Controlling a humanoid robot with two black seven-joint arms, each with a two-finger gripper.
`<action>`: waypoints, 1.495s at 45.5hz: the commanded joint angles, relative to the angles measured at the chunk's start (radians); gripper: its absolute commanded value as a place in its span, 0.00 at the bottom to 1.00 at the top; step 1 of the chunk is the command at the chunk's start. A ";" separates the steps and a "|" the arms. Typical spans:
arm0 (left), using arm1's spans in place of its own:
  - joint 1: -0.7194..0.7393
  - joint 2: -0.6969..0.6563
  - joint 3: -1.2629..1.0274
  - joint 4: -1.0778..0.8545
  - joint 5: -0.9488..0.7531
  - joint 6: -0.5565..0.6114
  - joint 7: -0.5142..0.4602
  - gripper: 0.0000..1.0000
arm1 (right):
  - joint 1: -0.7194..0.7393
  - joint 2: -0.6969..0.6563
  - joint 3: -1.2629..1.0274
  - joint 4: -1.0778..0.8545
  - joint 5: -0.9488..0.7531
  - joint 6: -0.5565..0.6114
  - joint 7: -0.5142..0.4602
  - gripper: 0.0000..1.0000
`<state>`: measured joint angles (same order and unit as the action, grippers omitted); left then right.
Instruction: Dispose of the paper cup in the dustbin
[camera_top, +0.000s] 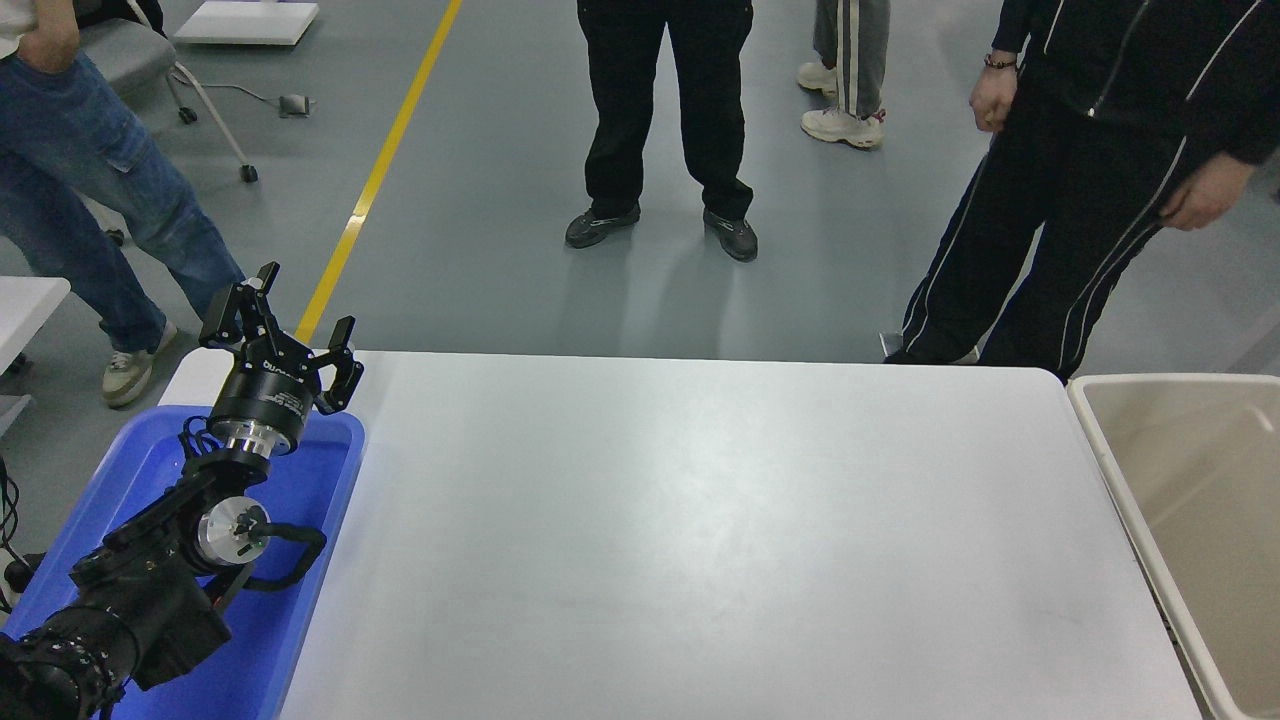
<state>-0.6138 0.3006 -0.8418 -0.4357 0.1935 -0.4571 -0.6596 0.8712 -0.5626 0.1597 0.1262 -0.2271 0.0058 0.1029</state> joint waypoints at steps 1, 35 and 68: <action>0.000 0.000 0.000 0.000 0.000 0.000 0.000 1.00 | 0.054 -0.052 0.245 0.145 0.052 0.003 0.001 0.99; 0.000 0.000 0.000 0.000 0.000 0.000 0.000 1.00 | -0.058 -0.082 0.813 0.621 0.054 0.006 0.023 0.99; 0.000 0.000 0.000 0.000 0.000 0.000 0.000 1.00 | -0.287 0.115 0.960 0.708 0.035 0.019 0.161 1.00</action>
<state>-0.6135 0.3007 -0.8423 -0.4356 0.1933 -0.4571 -0.6596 0.6240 -0.4971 1.1081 0.8245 -0.1858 0.0207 0.2112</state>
